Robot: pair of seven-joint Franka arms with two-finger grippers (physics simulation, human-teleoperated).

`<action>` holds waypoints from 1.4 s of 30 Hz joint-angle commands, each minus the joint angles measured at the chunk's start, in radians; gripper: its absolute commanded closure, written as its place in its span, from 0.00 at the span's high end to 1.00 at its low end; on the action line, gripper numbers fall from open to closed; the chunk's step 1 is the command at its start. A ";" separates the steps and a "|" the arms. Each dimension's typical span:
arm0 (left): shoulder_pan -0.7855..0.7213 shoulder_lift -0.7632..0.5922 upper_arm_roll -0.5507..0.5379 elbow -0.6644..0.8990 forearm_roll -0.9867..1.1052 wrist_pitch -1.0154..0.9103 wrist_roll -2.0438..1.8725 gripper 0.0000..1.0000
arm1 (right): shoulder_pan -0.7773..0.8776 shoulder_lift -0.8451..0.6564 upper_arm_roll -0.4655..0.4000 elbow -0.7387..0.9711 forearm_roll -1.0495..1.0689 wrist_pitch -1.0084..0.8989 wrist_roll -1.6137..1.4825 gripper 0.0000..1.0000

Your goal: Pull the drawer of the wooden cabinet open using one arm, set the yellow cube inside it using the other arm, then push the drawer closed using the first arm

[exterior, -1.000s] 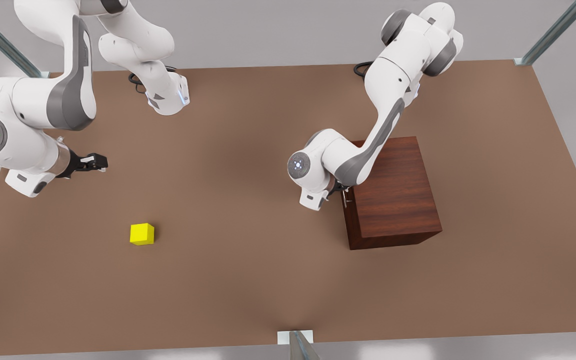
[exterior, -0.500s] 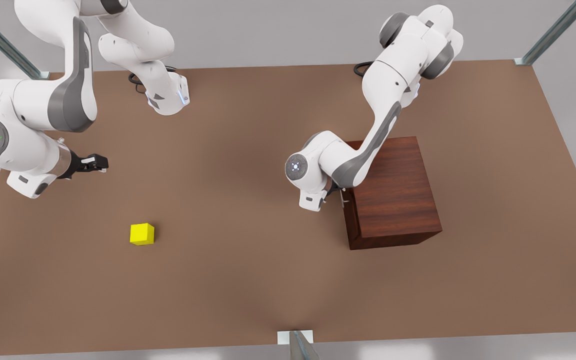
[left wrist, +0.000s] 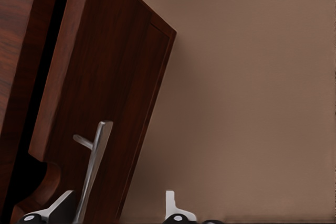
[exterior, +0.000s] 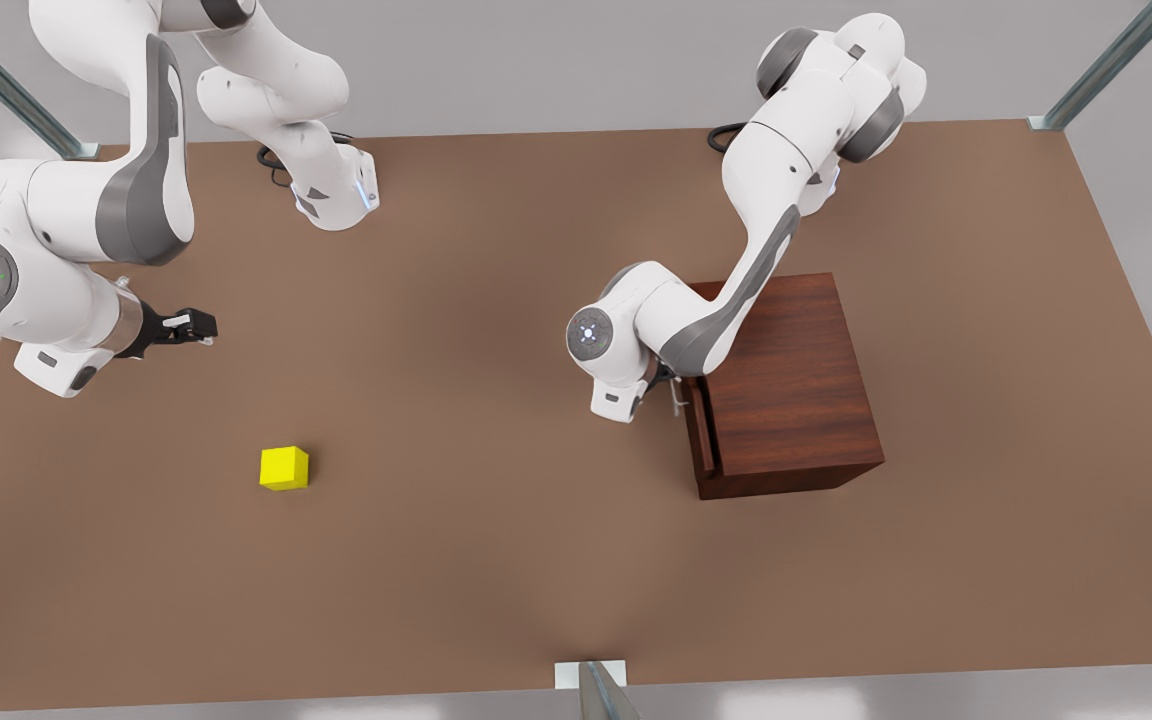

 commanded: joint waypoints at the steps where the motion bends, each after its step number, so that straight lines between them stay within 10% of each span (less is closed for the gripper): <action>1: -0.001 0.000 -0.003 0.008 -0.008 -0.004 0.057 0.86 | -0.001 0.000 -0.001 0.000 0.001 -0.001 -0.001 1.00; 42: -0.113 0.137 -0.001 0.256 -0.049 -0.038 0.045 0.86 | -0.019 0.015 -0.001 0.000 0.004 0.003 -0.003 1.00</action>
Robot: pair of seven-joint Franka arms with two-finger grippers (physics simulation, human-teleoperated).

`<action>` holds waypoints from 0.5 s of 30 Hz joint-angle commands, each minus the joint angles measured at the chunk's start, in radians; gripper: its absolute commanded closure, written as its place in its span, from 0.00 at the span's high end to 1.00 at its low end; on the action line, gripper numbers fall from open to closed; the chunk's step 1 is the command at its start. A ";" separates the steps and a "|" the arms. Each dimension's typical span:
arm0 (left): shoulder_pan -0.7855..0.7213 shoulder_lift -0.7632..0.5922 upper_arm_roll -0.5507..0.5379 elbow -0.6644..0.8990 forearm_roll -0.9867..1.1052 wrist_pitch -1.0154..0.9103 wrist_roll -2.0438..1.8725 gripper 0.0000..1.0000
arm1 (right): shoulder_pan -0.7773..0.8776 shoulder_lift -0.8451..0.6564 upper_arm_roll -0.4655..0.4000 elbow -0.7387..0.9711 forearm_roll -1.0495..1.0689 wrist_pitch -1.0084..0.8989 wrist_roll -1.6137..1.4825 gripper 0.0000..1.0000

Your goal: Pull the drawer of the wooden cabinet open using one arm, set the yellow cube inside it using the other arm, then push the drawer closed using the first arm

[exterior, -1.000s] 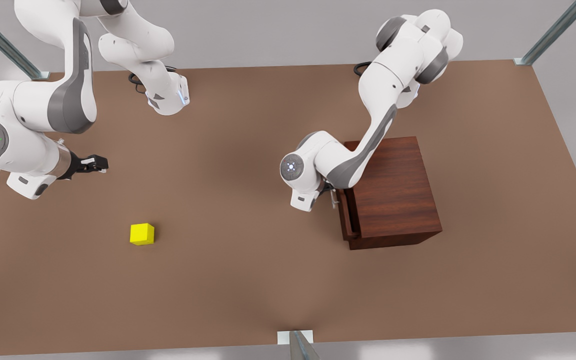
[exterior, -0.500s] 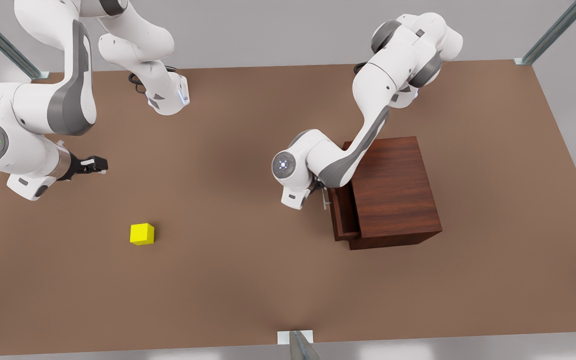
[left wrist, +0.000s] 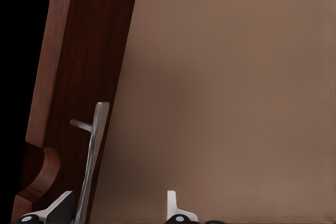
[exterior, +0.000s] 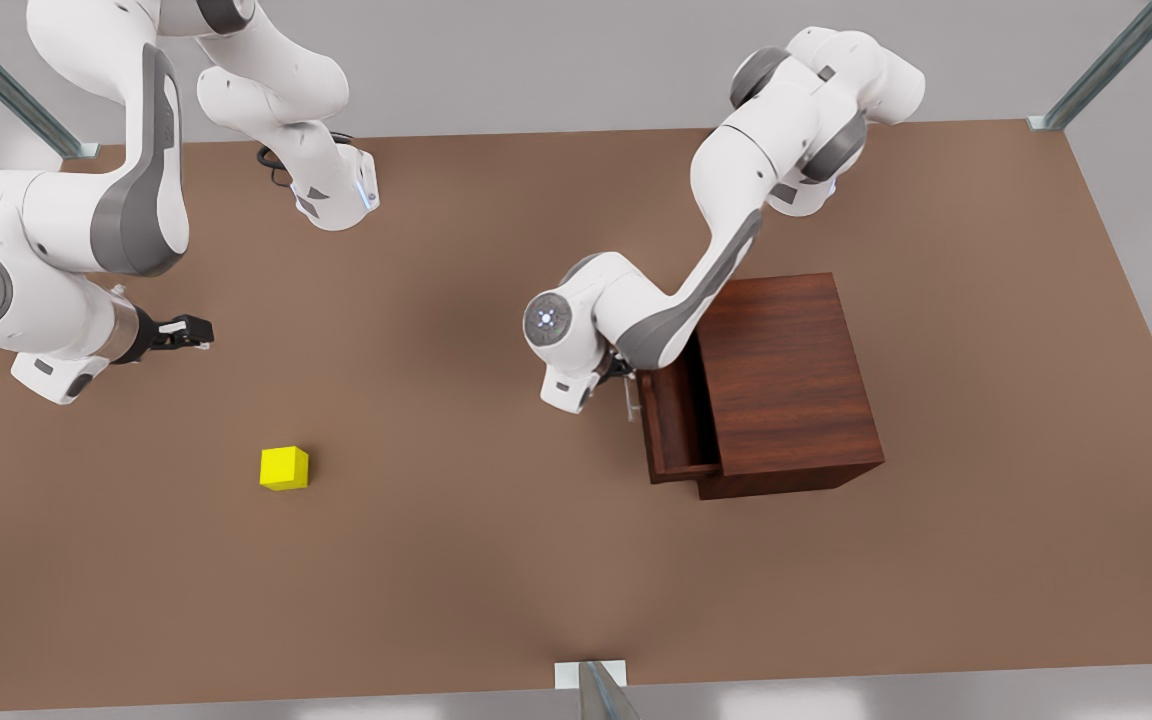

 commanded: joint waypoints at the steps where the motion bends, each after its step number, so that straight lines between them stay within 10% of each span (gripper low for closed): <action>1: -0.010 0.007 0.001 0.012 -0.001 -0.002 0.000 0.86 | 0.000 -0.001 0.000 0.000 0.001 0.000 -0.001 1.00; 10: 0.022 -0.056 0.003 0.254 -0.027 -0.249 0.002 1.00 | -0.006 -0.001 0.000 0.000 0.001 0.000 -0.004 1.00; 15: 0.445 -0.304 -0.005 0.263 -0.140 -0.633 0.624 1.00 | 0.001 0.233 0.006 0.026 0.093 0.374 -0.001 1.00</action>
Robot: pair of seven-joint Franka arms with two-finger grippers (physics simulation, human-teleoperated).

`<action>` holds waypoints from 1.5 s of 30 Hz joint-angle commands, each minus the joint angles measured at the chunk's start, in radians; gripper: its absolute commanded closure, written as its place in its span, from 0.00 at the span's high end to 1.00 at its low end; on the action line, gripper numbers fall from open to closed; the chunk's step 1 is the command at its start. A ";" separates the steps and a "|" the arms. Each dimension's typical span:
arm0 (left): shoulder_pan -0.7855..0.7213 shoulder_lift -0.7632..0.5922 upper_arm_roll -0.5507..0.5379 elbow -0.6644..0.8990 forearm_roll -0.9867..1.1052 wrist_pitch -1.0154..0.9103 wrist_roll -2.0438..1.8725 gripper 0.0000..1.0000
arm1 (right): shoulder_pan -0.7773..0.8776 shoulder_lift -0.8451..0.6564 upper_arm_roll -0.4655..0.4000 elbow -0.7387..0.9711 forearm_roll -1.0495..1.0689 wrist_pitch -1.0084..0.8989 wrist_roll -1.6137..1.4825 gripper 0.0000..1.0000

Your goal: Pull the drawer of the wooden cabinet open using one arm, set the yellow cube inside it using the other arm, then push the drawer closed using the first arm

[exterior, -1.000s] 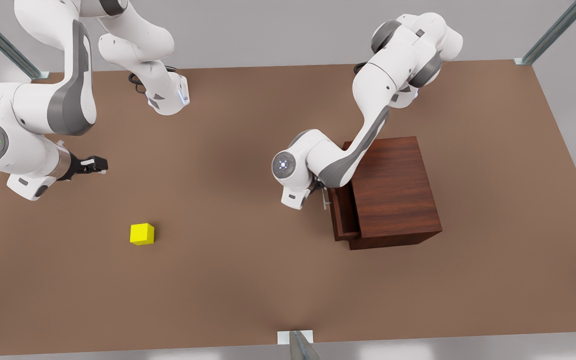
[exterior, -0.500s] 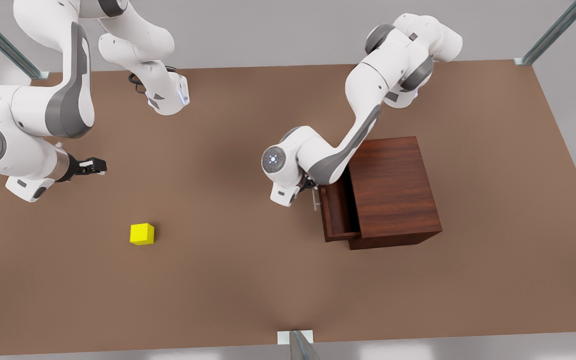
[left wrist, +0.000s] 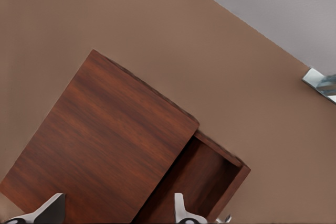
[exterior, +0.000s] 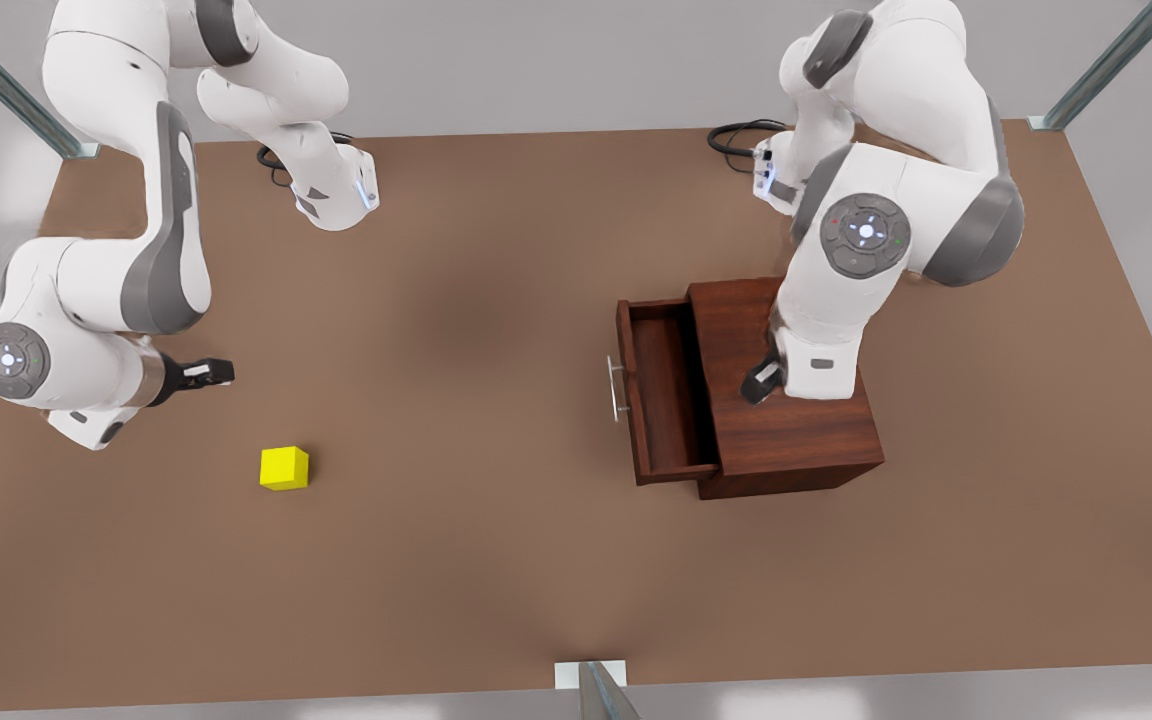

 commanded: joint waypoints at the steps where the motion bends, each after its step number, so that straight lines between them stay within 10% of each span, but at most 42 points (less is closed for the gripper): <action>1: 0.119 -0.159 0.001 -0.203 -0.032 -0.146 0.776 1.00 | 0.005 0.113 0.006 0.003 0.061 0.358 0.001 1.00; 3: 0.170 -0.368 0.001 -0.577 -0.043 0.106 0.852 1.00 | 0.013 0.197 0.011 0.007 0.093 0.467 0.001 1.00; 10: 0.180 -0.186 -0.026 -0.434 -0.182 0.061 0.828 1.00 | -0.016 0.287 0.008 -0.096 0.104 0.597 -0.162 1.00; 37: 0.191 -0.181 -0.028 -0.307 -0.199 0.040 0.827 1.00 | -0.036 0.336 0.006 -0.244 0.107 0.755 -0.156 1.00; 41: 0.191 -0.181 -0.028 -0.305 -0.197 0.041 0.827 1.00 | -0.035 0.336 0.008 -0.250 0.105 0.755 -0.156 0.62; 45: 0.191 -0.181 -0.028 -0.305 -0.197 0.043 0.827 1.00 | -0.036 0.313 0.015 -0.233 0.147 0.743 -0.173 0.57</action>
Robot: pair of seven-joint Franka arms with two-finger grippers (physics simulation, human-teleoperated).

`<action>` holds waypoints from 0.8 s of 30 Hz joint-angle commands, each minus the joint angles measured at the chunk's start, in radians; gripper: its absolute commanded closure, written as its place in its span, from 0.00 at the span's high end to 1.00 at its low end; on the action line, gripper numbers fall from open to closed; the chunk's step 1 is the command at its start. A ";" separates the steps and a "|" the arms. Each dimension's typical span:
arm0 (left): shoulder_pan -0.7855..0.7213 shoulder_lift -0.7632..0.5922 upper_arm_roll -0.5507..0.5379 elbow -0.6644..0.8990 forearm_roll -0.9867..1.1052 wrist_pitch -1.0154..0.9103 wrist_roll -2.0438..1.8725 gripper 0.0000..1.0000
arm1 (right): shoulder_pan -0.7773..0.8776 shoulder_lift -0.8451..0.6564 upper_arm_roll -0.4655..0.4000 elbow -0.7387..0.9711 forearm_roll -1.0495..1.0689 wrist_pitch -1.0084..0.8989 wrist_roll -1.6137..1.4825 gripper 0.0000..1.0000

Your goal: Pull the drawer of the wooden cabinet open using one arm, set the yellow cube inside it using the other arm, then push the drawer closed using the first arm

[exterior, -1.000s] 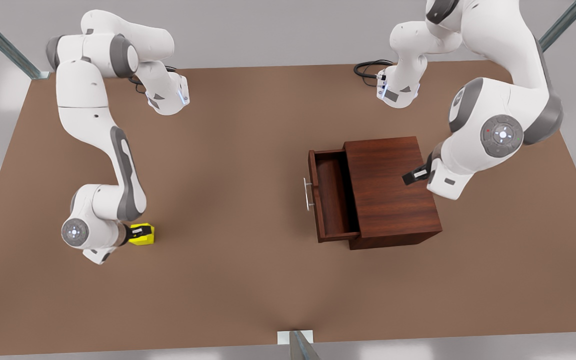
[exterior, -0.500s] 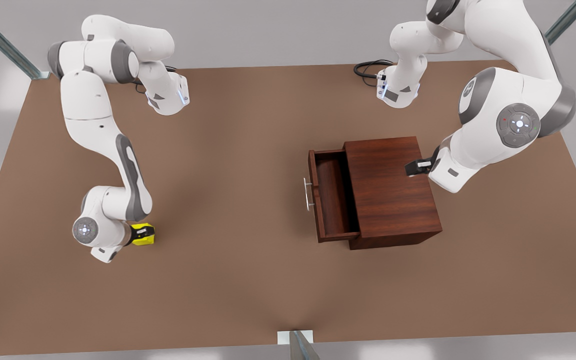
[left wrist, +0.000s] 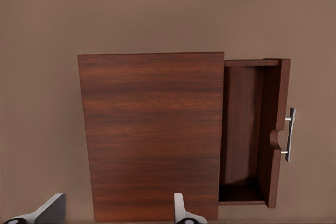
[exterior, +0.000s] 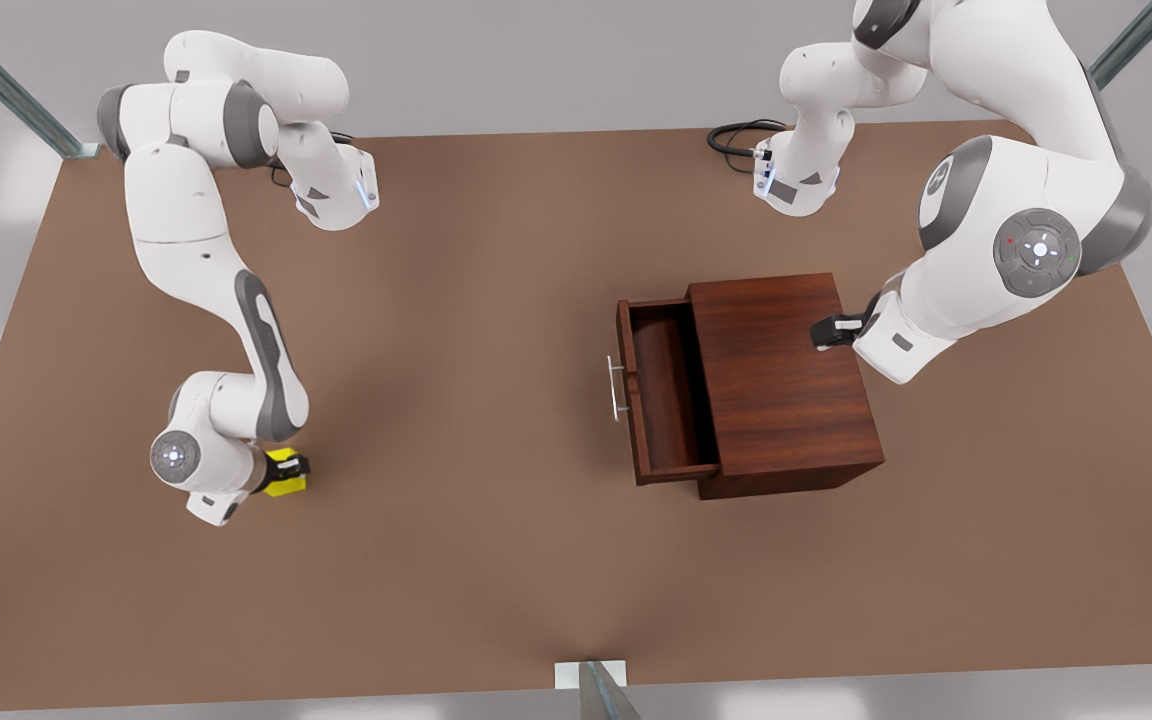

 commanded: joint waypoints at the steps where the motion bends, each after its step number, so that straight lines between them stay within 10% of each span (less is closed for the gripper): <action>1: 0.000 -0.001 -0.001 0.001 0.001 0.001 0.070 1.00 | 0.001 -0.030 0.025 0.007 0.011 -0.022 -0.030 0.57; 6: 0.000 -0.001 -0.001 -0.001 -0.001 0.001 0.070 1.00 | 0.031 -0.078 0.185 0.151 0.002 -0.195 -0.237 0.57; 24: 0.000 -0.001 -0.001 -0.001 -0.001 0.002 0.070 1.00 | 0.695 0.088 0.186 0.662 -0.090 -0.059 -0.878 0.57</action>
